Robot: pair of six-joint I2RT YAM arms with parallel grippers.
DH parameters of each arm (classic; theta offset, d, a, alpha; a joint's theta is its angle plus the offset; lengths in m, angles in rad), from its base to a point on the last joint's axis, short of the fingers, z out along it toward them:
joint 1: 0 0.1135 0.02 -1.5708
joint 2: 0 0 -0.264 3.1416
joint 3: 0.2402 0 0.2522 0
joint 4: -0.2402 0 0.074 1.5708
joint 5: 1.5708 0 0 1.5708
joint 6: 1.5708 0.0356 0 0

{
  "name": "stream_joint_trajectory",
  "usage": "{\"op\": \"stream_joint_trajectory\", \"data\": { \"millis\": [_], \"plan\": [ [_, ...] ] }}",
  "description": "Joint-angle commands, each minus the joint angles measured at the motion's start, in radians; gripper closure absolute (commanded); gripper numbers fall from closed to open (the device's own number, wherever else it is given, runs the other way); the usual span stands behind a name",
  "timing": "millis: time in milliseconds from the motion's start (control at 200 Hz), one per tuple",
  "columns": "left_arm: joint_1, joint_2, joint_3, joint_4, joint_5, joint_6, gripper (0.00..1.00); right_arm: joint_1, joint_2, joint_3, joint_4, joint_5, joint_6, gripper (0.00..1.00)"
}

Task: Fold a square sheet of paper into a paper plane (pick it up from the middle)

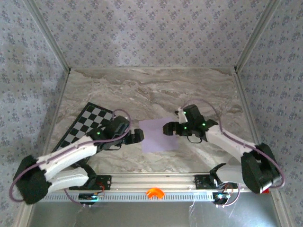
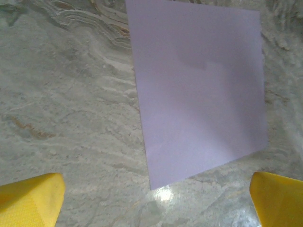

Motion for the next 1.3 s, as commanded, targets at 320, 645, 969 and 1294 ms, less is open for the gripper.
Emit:
{"op": "stream_joint_trajectory", "data": {
  "millis": [320,645,969,1294],
  "plan": [
    [-0.166,0.687,0.638,-0.304,-0.188,-0.111,0.0,-0.385,-0.185,-0.121,-0.132,-0.035,0.082,0.05],
    [-0.17,0.874,0.777,-0.378,-0.182,-0.12,0.0,-0.412,-0.13,-0.094,-0.132,-0.058,0.06,0.05],
    [-0.17,0.883,0.679,-0.368,-0.171,-0.004,0.0,-0.412,-0.194,-0.104,-0.16,-0.042,0.078,0.05],
    [-0.169,0.778,0.54,-0.357,-0.212,0.186,0.0,-0.404,-0.218,-0.117,-0.153,-0.031,0.104,0.04]
  ]
}}
